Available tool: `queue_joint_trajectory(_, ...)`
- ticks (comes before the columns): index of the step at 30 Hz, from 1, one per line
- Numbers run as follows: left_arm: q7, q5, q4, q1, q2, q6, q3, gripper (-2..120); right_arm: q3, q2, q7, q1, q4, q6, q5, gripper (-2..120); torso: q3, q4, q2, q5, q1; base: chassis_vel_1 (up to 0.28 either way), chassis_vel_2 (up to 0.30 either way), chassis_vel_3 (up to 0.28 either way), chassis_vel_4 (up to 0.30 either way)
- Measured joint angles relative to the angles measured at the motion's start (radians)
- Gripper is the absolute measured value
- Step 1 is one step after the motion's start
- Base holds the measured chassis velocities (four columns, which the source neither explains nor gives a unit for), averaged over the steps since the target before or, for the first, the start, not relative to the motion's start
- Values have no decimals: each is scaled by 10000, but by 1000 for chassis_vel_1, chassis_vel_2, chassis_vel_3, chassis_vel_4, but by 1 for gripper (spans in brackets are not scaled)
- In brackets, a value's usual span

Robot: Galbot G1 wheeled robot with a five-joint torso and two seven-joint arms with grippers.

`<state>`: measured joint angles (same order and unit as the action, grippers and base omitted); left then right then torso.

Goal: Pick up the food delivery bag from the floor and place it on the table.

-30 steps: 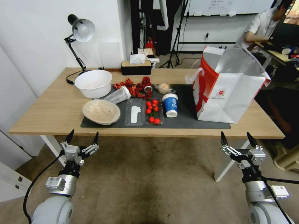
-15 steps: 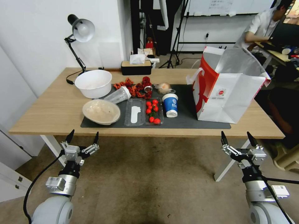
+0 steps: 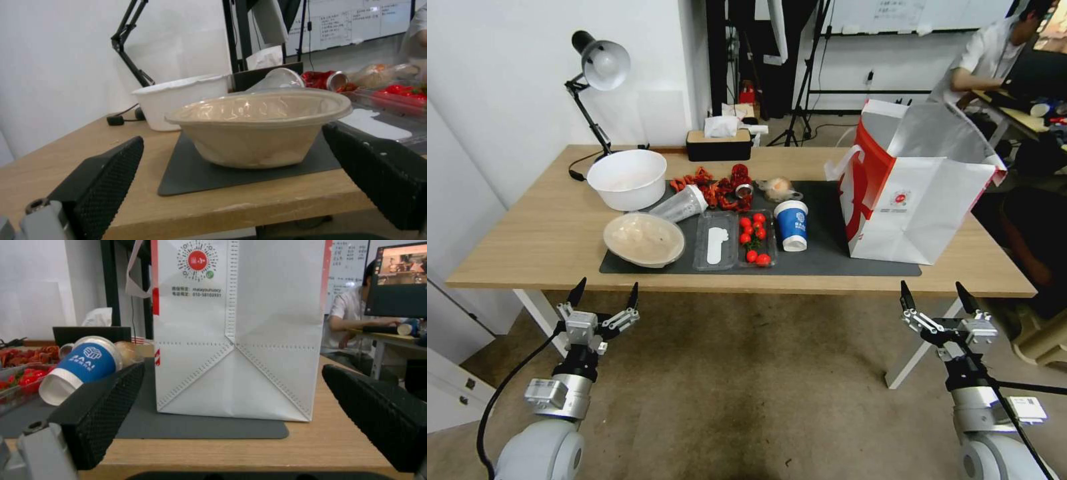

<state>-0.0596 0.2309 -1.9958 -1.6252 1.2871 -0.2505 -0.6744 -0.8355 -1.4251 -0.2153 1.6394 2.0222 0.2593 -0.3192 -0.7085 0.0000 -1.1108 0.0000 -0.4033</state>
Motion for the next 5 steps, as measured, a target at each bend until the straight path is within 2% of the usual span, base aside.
queue_joint_trajectory(5, 0, 0, -3, 0, 0, 4, 0, 100, 0, 0, 0, 0, 0, -1, 0, 100, 0, 0, 0, 0, -1, 0, 0, 0, 0)
